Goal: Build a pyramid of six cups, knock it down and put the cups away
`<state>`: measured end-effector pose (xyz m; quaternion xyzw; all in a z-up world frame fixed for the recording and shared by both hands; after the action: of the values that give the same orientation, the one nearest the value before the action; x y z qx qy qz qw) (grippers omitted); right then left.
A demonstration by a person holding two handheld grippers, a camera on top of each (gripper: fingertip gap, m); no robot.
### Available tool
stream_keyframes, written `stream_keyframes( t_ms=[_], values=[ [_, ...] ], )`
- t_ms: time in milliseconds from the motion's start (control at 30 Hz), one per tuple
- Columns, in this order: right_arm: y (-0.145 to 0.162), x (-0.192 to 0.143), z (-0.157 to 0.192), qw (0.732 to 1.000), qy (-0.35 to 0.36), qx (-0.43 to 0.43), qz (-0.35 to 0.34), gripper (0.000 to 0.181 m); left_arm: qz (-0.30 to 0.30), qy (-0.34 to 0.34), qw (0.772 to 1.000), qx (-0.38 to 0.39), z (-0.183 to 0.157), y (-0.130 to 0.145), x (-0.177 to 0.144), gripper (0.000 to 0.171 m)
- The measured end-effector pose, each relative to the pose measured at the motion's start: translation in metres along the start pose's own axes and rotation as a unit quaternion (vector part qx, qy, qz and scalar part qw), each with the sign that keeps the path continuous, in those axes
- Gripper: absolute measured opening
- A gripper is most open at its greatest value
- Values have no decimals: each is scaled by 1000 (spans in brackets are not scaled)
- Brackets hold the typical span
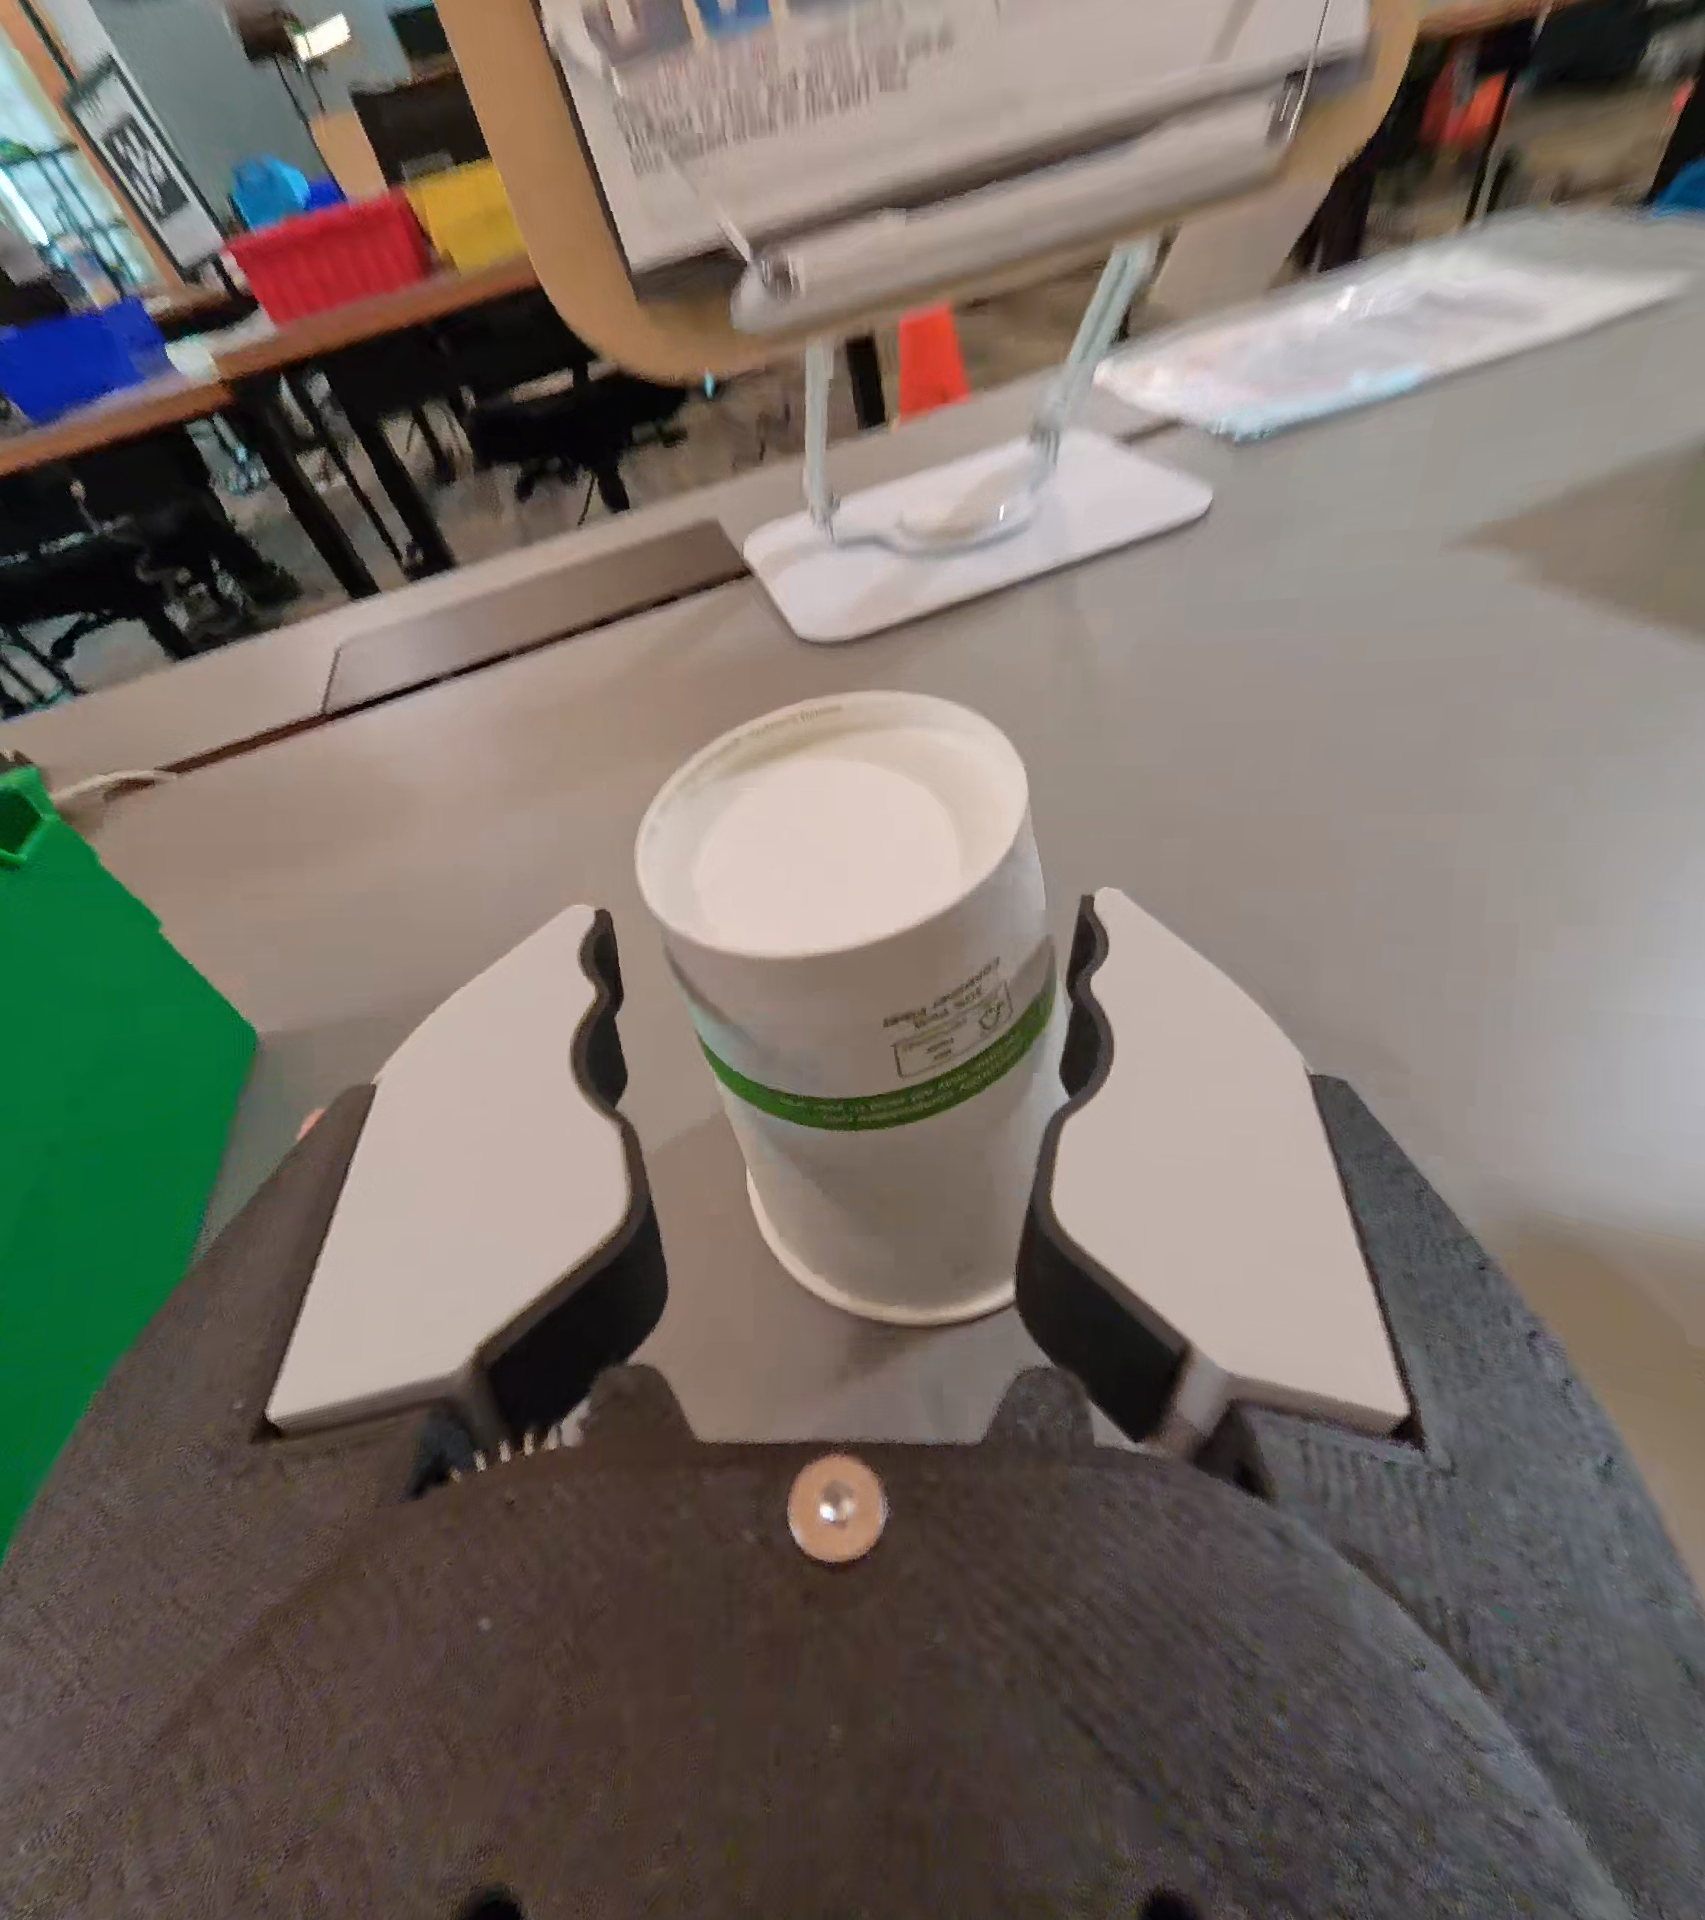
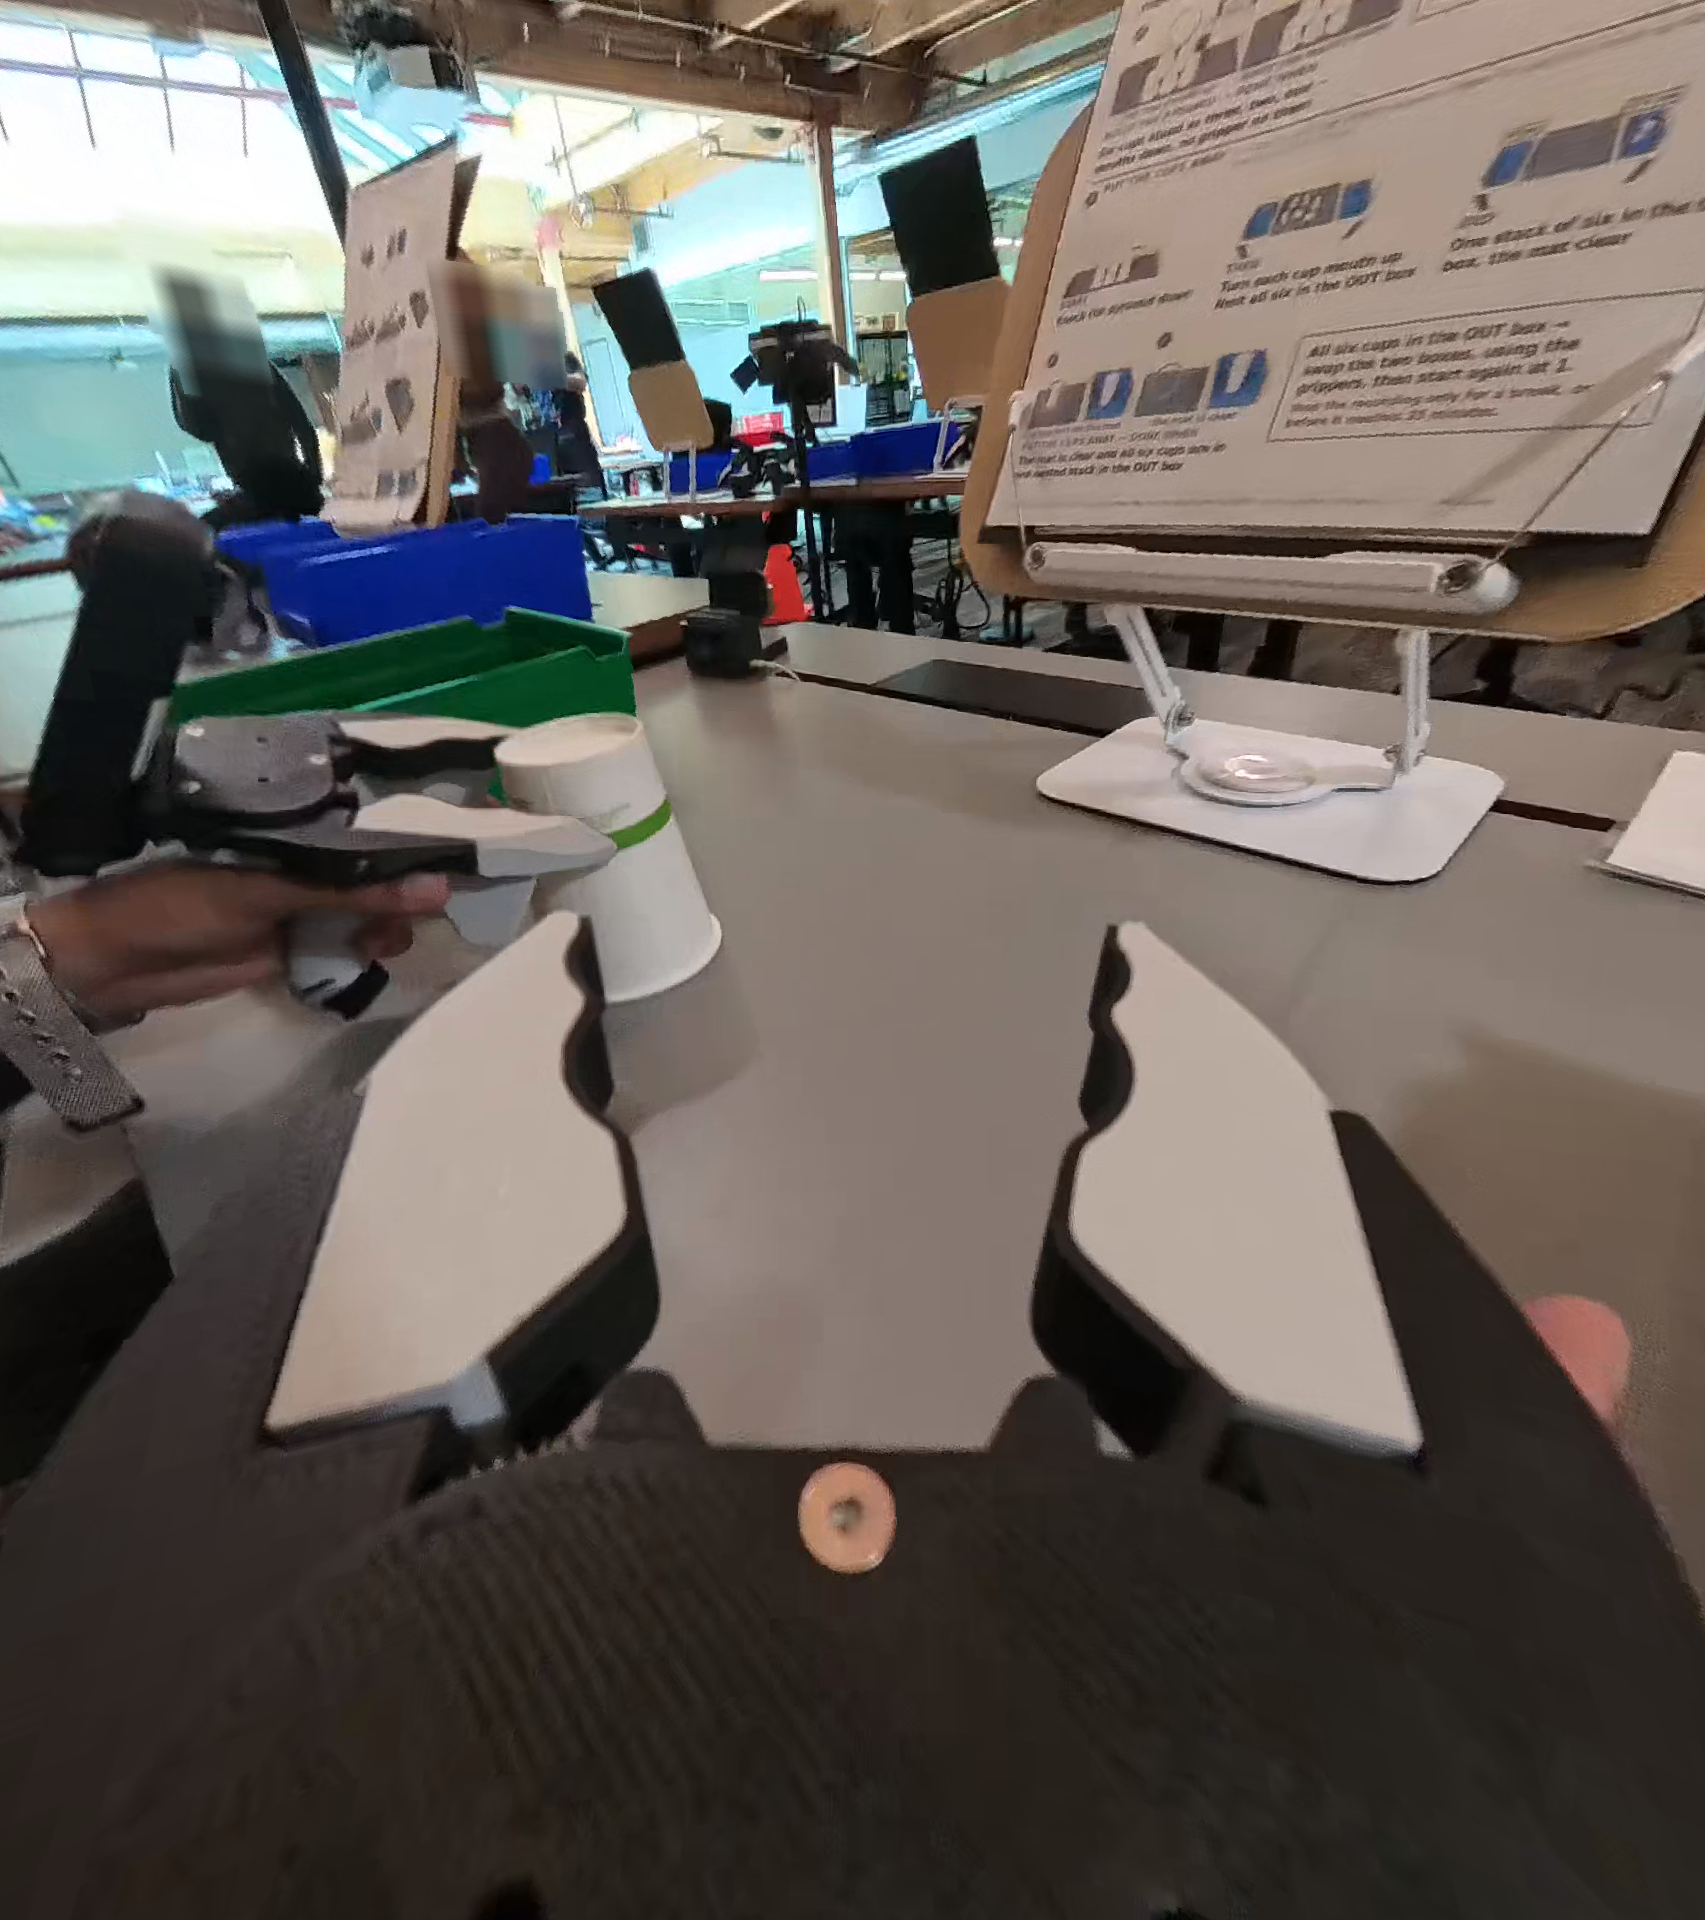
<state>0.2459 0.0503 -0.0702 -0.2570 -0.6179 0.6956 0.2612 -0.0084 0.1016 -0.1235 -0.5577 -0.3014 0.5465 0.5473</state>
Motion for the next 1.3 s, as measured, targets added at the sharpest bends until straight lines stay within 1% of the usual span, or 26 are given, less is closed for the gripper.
stream_keyframes(
  t_ms=[67,100,167,233,267,300,333,367,400,433,467,500,567,600,667,700,767,867,933,1000,1100,1167,1233,1300],
  values=[
    [2,-5,-4,1000,12,-17,0,91,31,-11,999,21,-1,9,7,83],
    [2,-7,-8,1000,18,-13,-1,92,29,-14,999,26,-1,8,9,80],
    [4,-11,-18,1000,23,17,-1,91,9,-8,1000,20,-4,-2,8,79],
    [8,-13,-28,998,22,53,5,91,-35,11,999,-28,-7,-18,1,78],
    [10,-14,-32,998,22,64,11,90,-67,40,994,-71,-10,-29,-5,78],
    [12,-16,-36,997,24,68,15,90,-99,81,984,-125,-14,-40,-13,78],
    [12,-17,-39,997,28,65,18,90,-127,135,965,-186,-19,-51,-21,78],
    [11,-18,-41,998,32,57,17,89,-148,200,936,-249,-26,-60,-31,77],
    [10,-19,-40,998,34,44,15,89,-157,264,900,-308,-34,-68,-39,77],
    [8,-19,-38,999,34,26,11,88,-158,324,865,-350,-43,-73,-46,78],
    [5,-19,-34,1000,30,2,6,88,-157,372,834,-376,-52,-77,-52,78],
    [3,-18,-27,999,23,-27,2,87,-152,407,812,-389,-61,-79,-56,78],
    [1,-16,-8,994,3,-106,-3,86,-145,447,787,-400,-78,-82,-61,78],
    [1,-15,3,988,-4,-152,-3,82,-145,463,776,-403,-85,-84,-64,78],
    [3,-13,23,972,-13,-236,-9,66,-140,492,755,-411,-98,-88,-70,77],
    [2,-13,33,964,-19,-266,-16,61,-137,502,746,-415,-104,-89,-72,77],
    [0,-13,48,955,-25,-294,-30,58,-133,514,734,-423,-113,-90,-74,77],
    [3,-12,56,953,-36,-299,-24,61,-123,534,725,-419,-126,-90,-79,77],
    [6,-13,58,951,-49,-305,-21,63,-124,527,730,-417,-132,-90,-78,77],
    [4,-14,58,950,-52,-305,-30,61,-135,516,732,-425,-132,-93,-78,76],
    [1,-16,54,953,-47,-298,-36,60,-149,496,734,-439,-124,-94,-75,76],
    [1,-17,52,953,-49,-297,-36,62,-159,471,736,-459,-111,-92,-70,76],
    [4,-17,55,949,-58,-307,-33,64,-165,452,728,-489,-97,-90,-64,76],
    [6,-16,60,946,-63,-317,-30,66,-167,448,717,-507,-89,-88,-62,76]
  ],
)
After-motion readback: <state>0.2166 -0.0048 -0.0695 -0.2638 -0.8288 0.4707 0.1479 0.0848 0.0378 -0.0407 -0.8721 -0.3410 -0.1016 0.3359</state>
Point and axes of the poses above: each gripper's, where its closed fingertips meet, x out along the fingers, y out of its underside, z = x × y across the jaws, the point moved 2 cm from there along -x, back along the fingers, and after that the axes turned 1 degree about z, right-handed, at the moved point
